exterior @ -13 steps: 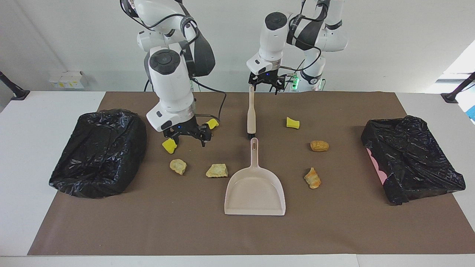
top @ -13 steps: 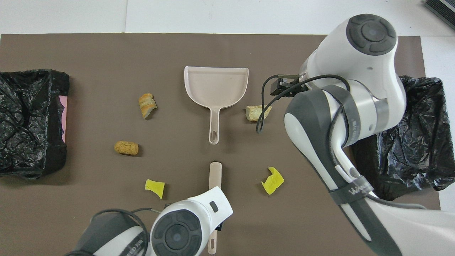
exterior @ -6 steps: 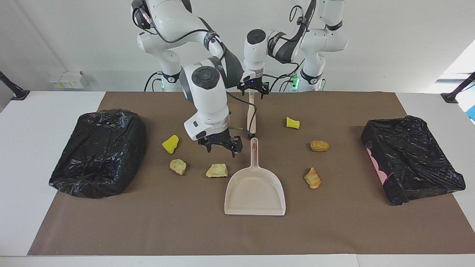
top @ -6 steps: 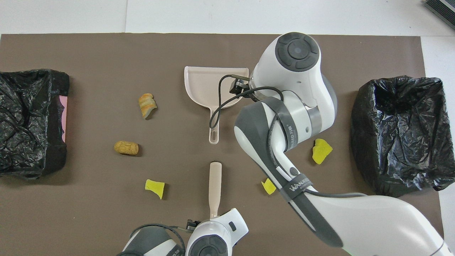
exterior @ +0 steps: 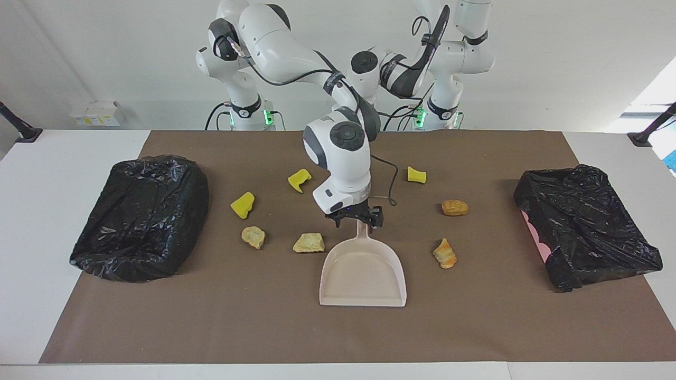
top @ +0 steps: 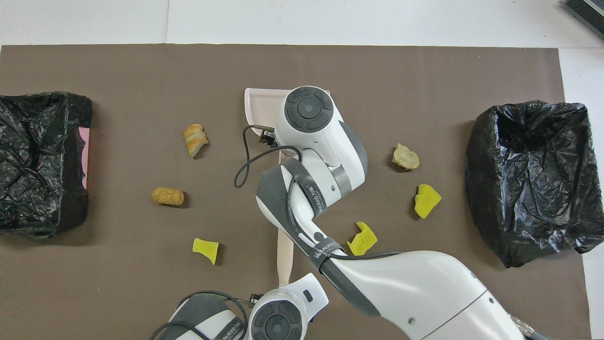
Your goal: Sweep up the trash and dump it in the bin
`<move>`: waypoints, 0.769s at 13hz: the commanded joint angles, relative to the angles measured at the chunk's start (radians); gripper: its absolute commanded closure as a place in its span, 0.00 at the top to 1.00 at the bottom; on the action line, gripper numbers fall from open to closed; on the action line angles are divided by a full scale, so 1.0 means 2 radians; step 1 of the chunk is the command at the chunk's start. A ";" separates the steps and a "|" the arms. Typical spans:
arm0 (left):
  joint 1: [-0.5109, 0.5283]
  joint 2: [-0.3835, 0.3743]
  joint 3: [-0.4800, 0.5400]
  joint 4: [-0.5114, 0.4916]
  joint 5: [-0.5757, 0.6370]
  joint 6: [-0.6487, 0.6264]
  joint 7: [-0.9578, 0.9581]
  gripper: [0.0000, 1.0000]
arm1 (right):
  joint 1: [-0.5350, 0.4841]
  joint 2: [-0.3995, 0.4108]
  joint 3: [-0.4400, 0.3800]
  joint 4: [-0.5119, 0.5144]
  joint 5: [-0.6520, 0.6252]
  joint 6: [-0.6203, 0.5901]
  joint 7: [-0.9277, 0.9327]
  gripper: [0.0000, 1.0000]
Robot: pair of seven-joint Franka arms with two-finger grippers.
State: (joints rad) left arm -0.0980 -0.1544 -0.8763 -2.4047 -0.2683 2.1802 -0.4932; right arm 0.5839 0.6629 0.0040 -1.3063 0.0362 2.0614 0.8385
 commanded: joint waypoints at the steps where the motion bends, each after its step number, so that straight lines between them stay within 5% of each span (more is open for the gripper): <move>1: 0.006 -0.006 -0.001 0.003 -0.007 -0.025 -0.011 0.00 | 0.007 0.006 0.000 0.013 -0.006 -0.007 0.013 1.00; 4: 0.012 -0.012 0.002 0.015 -0.007 -0.059 -0.021 0.00 | 0.008 0.001 0.000 0.007 -0.010 -0.011 0.007 0.75; 6: 0.011 -0.022 0.019 0.022 -0.007 -0.099 -0.020 0.00 | 0.008 0.000 0.000 -0.002 -0.010 -0.011 0.000 0.70; 8: 0.008 -0.054 0.051 0.023 -0.007 -0.140 -0.020 0.00 | 0.008 -0.003 0.001 -0.010 -0.010 -0.011 -0.006 0.64; 10: 0.008 -0.083 0.088 0.021 -0.002 -0.177 -0.021 0.00 | 0.008 -0.005 0.001 -0.013 -0.010 -0.014 -0.010 0.47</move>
State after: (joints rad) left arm -0.0853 -0.2236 -0.7556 -2.3564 -0.2678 1.9069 -0.5303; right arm 0.6062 0.6666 0.0007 -1.3128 0.0276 2.0441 0.8393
